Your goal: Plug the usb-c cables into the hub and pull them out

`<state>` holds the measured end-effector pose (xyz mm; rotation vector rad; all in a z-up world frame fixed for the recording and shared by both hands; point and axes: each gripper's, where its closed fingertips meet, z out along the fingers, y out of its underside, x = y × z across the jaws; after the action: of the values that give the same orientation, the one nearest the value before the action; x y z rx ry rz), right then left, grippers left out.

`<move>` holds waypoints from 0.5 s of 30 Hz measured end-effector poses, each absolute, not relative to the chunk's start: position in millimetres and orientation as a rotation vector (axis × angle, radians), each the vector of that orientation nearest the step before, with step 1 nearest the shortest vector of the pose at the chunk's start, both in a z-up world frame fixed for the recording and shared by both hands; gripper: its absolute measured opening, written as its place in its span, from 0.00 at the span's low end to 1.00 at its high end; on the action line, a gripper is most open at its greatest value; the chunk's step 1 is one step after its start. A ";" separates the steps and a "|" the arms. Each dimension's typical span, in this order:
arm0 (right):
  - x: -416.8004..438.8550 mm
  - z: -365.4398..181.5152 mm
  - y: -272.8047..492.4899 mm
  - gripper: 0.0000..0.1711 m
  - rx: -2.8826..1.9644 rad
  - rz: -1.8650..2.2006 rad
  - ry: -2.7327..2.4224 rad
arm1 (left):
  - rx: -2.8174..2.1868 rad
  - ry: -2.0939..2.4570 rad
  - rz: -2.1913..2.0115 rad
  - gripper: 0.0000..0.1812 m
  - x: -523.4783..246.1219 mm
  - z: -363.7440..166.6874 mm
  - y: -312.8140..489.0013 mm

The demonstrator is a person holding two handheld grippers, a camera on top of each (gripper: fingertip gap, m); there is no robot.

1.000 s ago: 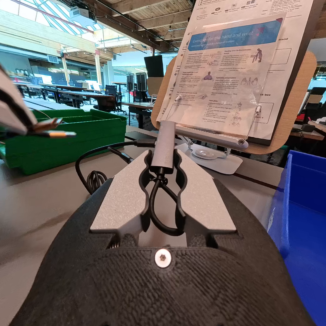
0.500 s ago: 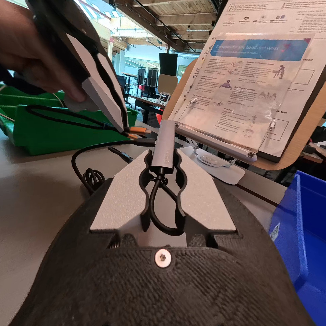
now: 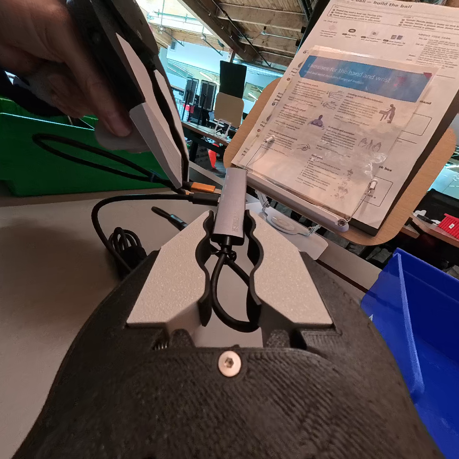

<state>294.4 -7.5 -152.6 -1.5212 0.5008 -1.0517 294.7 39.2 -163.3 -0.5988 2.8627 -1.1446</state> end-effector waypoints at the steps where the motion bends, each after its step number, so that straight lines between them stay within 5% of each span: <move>1: 294.4 -152.9 -7.6 0.14 -1.524 -1.056 0.497 | -0.599 2.860 -1.145 0.02 294.7 -162.9 39.3; 15: 294.6 -155.2 -5.6 0.14 -1.549 -1.070 0.488 | -0.624 2.871 -1.130 0.02 292.1 -164.1 39.9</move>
<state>294.6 -5.6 -155.2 -1.5486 0.4883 -1.0702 292.1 39.9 -164.1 -0.6239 2.8710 -1.1302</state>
